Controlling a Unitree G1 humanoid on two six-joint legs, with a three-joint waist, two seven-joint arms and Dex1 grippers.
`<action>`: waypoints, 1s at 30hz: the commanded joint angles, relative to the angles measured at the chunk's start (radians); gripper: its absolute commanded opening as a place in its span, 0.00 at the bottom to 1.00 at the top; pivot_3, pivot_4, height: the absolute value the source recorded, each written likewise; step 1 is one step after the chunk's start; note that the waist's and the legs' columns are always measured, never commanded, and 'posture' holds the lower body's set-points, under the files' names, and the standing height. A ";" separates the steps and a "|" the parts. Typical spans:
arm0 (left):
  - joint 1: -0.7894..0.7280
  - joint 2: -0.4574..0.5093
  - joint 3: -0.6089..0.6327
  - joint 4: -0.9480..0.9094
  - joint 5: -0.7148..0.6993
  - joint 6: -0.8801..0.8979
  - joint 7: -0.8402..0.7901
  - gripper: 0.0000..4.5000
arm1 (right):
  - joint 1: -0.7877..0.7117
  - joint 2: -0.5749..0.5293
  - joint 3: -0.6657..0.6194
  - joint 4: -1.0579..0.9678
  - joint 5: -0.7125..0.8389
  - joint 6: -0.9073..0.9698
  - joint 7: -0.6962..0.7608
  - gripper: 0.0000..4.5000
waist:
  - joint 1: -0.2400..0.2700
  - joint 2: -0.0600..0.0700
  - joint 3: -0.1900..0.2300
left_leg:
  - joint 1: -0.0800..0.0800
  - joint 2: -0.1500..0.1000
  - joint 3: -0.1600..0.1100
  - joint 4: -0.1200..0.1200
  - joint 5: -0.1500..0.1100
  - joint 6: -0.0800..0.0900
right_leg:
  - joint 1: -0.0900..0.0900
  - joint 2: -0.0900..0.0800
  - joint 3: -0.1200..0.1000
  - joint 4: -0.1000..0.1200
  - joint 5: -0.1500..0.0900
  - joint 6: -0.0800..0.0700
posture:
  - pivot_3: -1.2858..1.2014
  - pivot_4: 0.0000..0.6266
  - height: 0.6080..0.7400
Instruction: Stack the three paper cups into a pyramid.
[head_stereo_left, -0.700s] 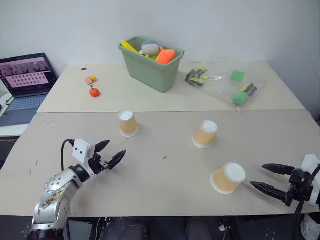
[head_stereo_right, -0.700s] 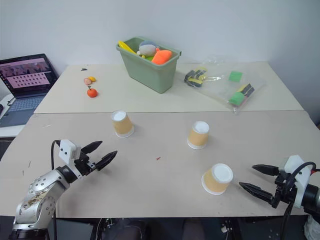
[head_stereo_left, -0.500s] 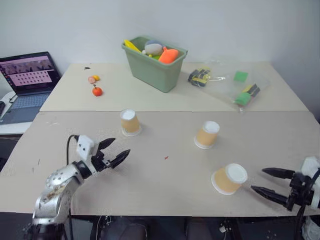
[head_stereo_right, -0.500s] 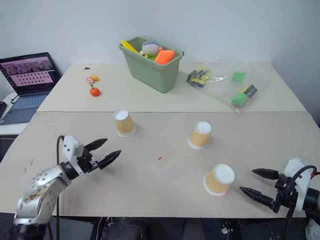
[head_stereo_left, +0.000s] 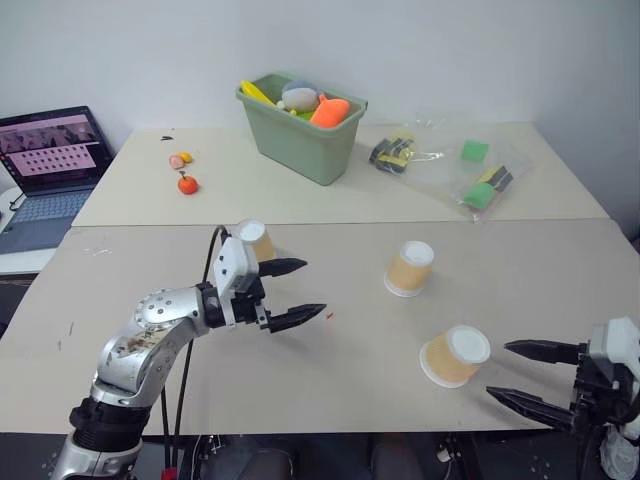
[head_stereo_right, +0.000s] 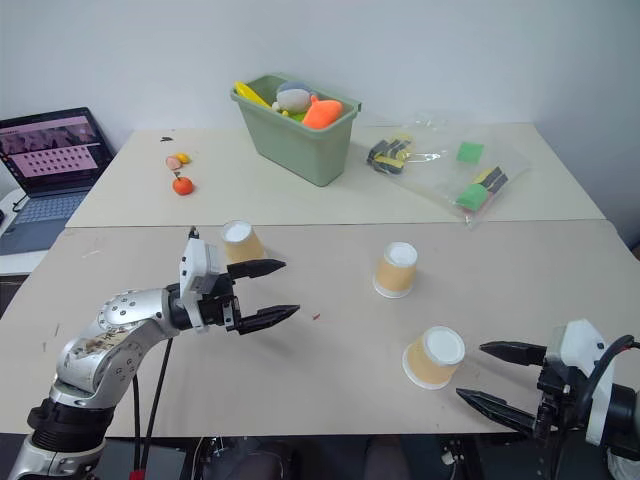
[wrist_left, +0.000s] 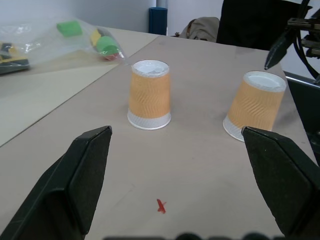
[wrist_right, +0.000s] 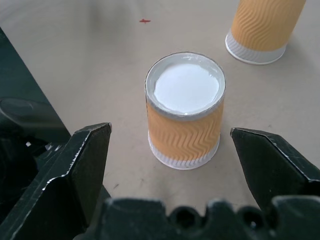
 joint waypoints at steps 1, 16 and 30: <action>-0.039 0.000 0.015 -0.017 -0.025 0.007 0.001 0.99 | -0.030 0.006 0.022 -0.002 0.005 -0.007 -0.023 1.00 | 0.001 0.000 0.000 | 0.000 0.000 0.000 0.000 0.000 0.000 | 0.000 0.000 0.000 0.000 0.000 0.000 | 0.52 0.24 1.00; -0.038 -0.005 0.048 -0.011 -0.045 0.037 0.055 0.99 | -0.131 0.030 0.174 0.045 -0.028 -0.036 -0.078 1.00 | 0.000 0.000 0.000 | 0.002 0.000 0.000 0.000 0.000 0.000 | -0.002 0.000 0.000 0.000 0.004 -0.007 | 0.52 0.24 1.00; 0.003 0.007 0.074 -0.044 -0.066 0.051 0.102 1.00 | -0.285 0.038 0.280 0.116 -0.047 -0.047 -0.097 0.62 | -0.001 0.000 0.000 | 0.003 0.000 0.000 0.000 0.000 0.000 | -0.002 0.000 0.000 -0.001 0.005 -0.008 | 0.52 0.24 1.00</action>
